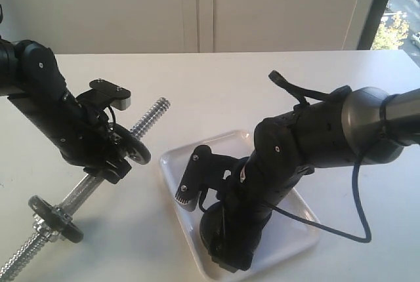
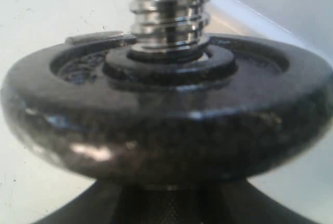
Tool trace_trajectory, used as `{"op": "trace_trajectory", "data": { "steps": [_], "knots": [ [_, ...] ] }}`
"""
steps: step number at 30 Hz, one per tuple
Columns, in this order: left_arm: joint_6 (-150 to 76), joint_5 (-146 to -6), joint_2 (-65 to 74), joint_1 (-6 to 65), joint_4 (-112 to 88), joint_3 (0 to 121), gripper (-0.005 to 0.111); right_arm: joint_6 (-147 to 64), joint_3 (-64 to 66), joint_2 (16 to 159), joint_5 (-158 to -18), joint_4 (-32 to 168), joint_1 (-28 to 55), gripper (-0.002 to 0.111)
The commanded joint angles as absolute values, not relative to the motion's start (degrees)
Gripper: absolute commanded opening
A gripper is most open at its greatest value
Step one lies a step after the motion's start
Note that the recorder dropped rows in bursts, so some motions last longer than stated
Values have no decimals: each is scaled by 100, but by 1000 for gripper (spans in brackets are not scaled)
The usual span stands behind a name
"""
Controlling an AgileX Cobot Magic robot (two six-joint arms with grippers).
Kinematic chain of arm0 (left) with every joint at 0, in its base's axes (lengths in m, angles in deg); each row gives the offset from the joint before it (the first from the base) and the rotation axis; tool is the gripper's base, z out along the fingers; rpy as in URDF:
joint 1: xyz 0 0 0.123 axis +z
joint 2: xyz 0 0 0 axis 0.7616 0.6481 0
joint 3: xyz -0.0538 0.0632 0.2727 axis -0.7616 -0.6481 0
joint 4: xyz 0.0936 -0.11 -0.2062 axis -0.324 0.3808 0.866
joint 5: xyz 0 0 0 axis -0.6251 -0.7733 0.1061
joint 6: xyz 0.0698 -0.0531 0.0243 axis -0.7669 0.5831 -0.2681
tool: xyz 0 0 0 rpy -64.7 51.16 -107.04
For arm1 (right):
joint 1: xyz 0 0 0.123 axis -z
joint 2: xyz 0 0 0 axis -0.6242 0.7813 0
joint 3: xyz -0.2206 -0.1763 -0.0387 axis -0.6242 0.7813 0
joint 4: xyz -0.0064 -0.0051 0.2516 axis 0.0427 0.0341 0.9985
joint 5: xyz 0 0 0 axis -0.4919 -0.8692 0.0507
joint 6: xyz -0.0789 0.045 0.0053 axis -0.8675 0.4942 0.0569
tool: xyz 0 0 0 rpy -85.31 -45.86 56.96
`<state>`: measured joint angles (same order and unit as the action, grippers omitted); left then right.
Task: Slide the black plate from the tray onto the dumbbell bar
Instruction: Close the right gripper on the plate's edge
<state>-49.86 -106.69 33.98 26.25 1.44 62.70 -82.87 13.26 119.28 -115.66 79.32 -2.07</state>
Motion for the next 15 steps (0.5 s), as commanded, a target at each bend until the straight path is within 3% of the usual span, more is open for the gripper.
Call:
{"op": "trace_trajectory", "data": {
  "steps": [1, 9, 15],
  "knots": [
    [-4945, -10585, 3230, 2602, 406, 6337, 0, -8169, 1341, 12063, -11507, 7841, -242, 90],
    [-4945, -10585, 3230, 2602, 406, 6337, 0, -8138, 1341, 12191, -11880, 7719, -242, 64],
    [-4945, -10585, 3230, 2602, 406, 6337, 0, -8138, 1302, 12201, -12345, 7559, -242, 27]
  ]
}}
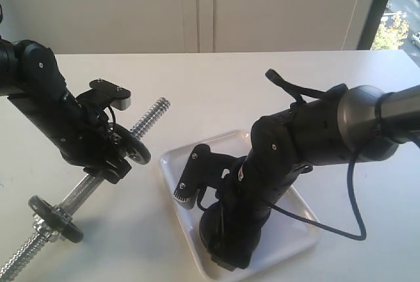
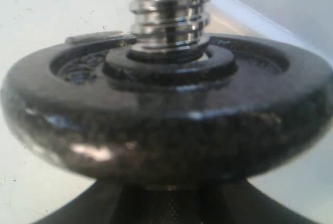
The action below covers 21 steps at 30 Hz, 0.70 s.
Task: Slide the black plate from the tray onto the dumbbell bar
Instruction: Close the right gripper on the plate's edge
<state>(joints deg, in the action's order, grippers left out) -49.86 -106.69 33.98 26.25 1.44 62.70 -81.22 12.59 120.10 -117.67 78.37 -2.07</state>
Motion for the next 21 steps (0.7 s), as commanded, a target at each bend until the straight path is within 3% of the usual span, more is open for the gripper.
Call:
{"op": "trace_trajectory", "data": {
  "steps": [1, 5, 21],
  "knots": [
    [-4945, -10585, 3230, 2602, 406, 6337, 0, -8138, 1274, 12201, -12427, 7549, -242, 21],
    [-4945, -10585, 3230, 2602, 406, 6337, 0, -8138, 1056, 12201, -12735, 7464, -242, 1],
    [-4945, -10585, 3230, 2602, 406, 6337, 0, -7276, 605, 11677, -12236, 7411, -242, 0]
  ]
}}
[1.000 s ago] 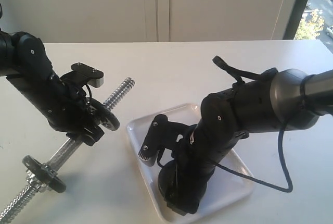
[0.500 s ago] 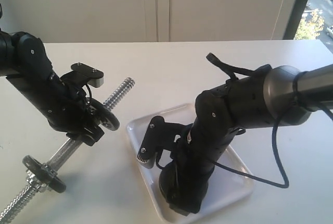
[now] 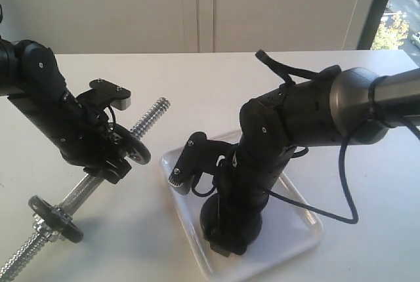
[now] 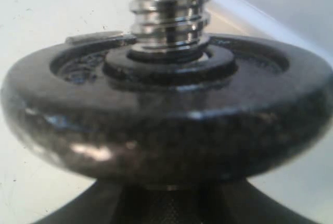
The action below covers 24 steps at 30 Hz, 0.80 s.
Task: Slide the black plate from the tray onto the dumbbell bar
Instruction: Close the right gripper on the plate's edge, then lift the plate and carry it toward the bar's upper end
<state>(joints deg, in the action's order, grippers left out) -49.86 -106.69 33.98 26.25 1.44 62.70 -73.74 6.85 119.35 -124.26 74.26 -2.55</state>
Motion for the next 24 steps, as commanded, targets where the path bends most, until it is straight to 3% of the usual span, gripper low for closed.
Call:
{"op": "trace_trajectory", "data": {
  "steps": [1, 11, 16, 24],
  "knots": [
    [-4945, -10585, 3230, 2602, 406, 6337, 0, -7276, 605, 11632, -12209, 7411, -242, 0],
    [-4945, -10595, 3230, 2602, 406, 6337, 0, -7221, 475, 11293, -12141, 7494, 95, 0],
    [-4968, -10595, 3230, 2602, 406, 6337, 0, -9424, -276, 11293, -13227, 9622, 750, 0],
    [-5021, -10606, 3230, 2602, 406, 6337, 0, -11056, -875, 11687, -14608, 11719, 1988, 0]
  ]
}}
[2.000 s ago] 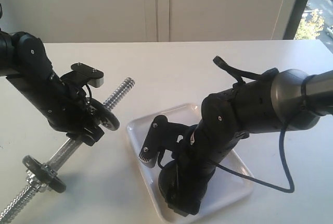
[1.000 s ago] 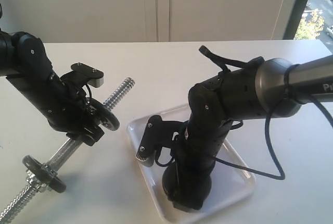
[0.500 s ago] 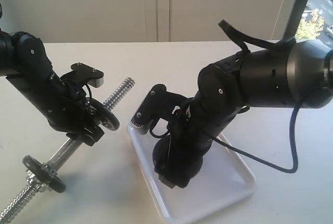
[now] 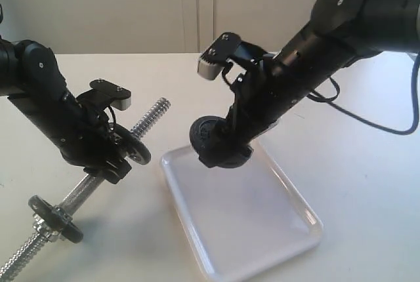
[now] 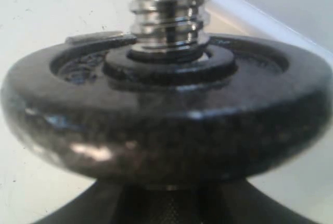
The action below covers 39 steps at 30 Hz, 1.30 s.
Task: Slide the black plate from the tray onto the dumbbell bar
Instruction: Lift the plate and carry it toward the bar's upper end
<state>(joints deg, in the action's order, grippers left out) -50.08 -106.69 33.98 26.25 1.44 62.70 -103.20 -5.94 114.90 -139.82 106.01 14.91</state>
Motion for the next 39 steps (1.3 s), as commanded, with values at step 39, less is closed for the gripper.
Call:
{"op": "trace_trajectory", "data": {
  "steps": [39],
  "knots": [
    [-7639, -11229, 3230, 2602, 2543, 6337, 0, -11586, -1358, 13279, -15786, 14826, 2833, 0]
  ]
}}
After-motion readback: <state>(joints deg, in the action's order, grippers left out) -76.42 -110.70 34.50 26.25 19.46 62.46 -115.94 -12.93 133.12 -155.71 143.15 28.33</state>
